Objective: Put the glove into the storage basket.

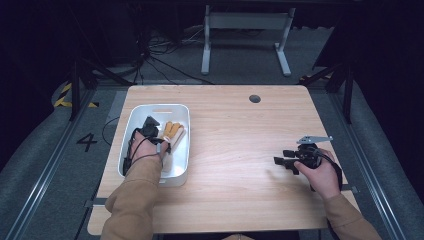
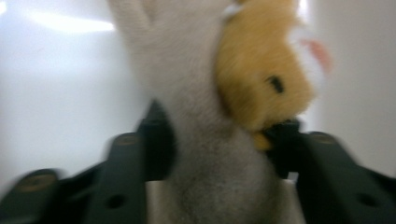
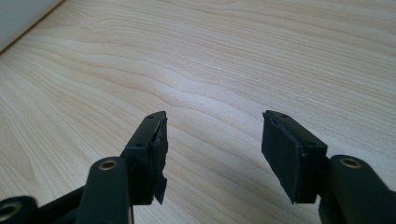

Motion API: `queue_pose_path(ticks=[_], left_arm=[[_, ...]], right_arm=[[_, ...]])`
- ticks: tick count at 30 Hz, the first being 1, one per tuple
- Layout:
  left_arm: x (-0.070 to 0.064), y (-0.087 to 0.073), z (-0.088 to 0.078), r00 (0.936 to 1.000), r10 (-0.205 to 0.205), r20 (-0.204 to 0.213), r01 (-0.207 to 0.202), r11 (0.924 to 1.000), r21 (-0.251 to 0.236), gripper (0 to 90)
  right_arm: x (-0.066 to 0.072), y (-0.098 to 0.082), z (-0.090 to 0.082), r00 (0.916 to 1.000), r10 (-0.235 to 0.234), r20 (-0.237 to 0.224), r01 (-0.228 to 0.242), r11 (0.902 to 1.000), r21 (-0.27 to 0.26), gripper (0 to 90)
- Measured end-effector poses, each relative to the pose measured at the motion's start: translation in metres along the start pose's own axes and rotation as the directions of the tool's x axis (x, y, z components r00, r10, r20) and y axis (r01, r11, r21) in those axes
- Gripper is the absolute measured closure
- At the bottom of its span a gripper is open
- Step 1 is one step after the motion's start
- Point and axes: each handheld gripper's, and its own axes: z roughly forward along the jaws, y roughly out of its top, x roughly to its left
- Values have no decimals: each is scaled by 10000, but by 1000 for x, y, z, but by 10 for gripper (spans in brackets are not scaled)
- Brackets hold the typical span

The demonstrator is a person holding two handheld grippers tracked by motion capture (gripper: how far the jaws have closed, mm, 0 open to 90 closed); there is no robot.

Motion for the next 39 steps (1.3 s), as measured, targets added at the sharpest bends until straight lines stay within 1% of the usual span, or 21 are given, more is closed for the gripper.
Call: queue_pose_path(ticks=[1, 2, 3, 7, 11, 12, 15, 17, 18, 20, 22, 25, 26, 30, 32, 33, 34, 35, 37, 38, 39], left_arm=[[-1, 0, 0, 9999, 82, -149, -81, 9999, 77, 300], [-2, 0, 0, 9993, 43, -361, -40, 10000, 85, 250], [-3, 0, -2, 9990, 113, -443, -115, 9999, -42, 238], [-5, 0, -5, 9975, 329, -619, -336, 9994, -97, 211], [-9, -2, -10, 9938, 693, -868, -740, 9959, -517, 201], [-12, -2, -12, 9909, 926, -981, -990, 9931, -627, 182], [-15, -1, -17, 9891, 935, -1138, -1014, 9926, -661, 205], [-16, -1, -19, 9858, 1129, -1245, -1225, 9899, -717, 205], [-17, 0, -20, 9842, 1185, -1315, -1277, 9897, -645, 205], [-17, 0, -22, 9843, 1184, -1311, -1289, 9889, -743, 206], [-16, 0, -25, 9855, 1117, -1279, -1210, 9904, -667, 206], [-14, 1, -29, 9834, 1239, -1324, -1347, 9880, -754, 209], [-15, 2, -31, 9811, 1314, -1418, -1436, 9864, -799, 209], [-16, 2, -42, 9763, 1569, -1491, -1740, 9786, -1096, 227], [-17, 2, -48, 9734, 1662, -1576, -1874, 9736, -1306, 231], [-20, 1, -53, 9722, 1755, -1547, -1980, 9695, -1446, 231], [-20, 1, -53, 9722, 1755, -1547, -1980, 9695, -1446, 236], [-21, 1, -55, 9711, 1800, -1565, -2037, 9673, -1515, 236], [-25, 0, -60, 9658, 2010, -1636, -2286, 9582, -1721, 240], [-27, 0, -62, 9620, 2171, -1656, -2444, 9550, -1679, 241], [-30, -1, -66, 9580, 2342, -1655, -2624, 9486, -1766, 248]], right_arm=[[0, 0, 0, 10000, -7, -22, 7, 10000, -23, 416], [1, 0, 0, 10000, -22, -52, 22, 10000, -40, 412], [1, 0, 0, 10000, -26, -53, 26, 10000, -38, 411], [1, 1, 0, 10000, -72, -49, 72, 9999, -83, 405], [1, 0, 0, 10000, -41, -45, 41, 9999, -93, 404], [1, 0, 0, 10000, -43, -27, 43, 9999, -98, 403], [0, 0, 0, 10000, -37, -35, 37, 9999, -113, 402], [0, 0, -1, 10000, -47, -26, 47, 9999, -123, 402], [0, 0, -1, 10000, -41, -17, 40, 9999, -134, 401], [0, 1, -1, 10000, -30, -34, 29, 9999, -148, 401], [0, 1, -2, 10000, -34, -45, 33, 9998, -178, 401], [0, 1, -1, 10000, -26, -26, 26, 9999, -161, 401], [0, 1, -1, 10000, -24, -42, 24, 9999, -129, 401], [0, 1, -1, 10000, -67, -47, 66, 9999, -159, 401], [0, 1, -1, 10000, -59, -48, 58, 9999, -133, 401], [0, 1, -1, 10000, -59, -45, 58, 9999, -117, 401], [0, 1, -1, 10000, -59, -45, 58, 9999, -117, 401], [0, 1, -1, 10000, -63, -36, 63, 9999, -125, 401], [0, 1, -1, 10000, -71, -30, 70, 9999, -146, 401], [0, 1, -1, 10000, -75, -33, 75, 9999, -142, 402], [0, 1, -2, 10000, -75, -9, 75, 9998, -177, 401]])
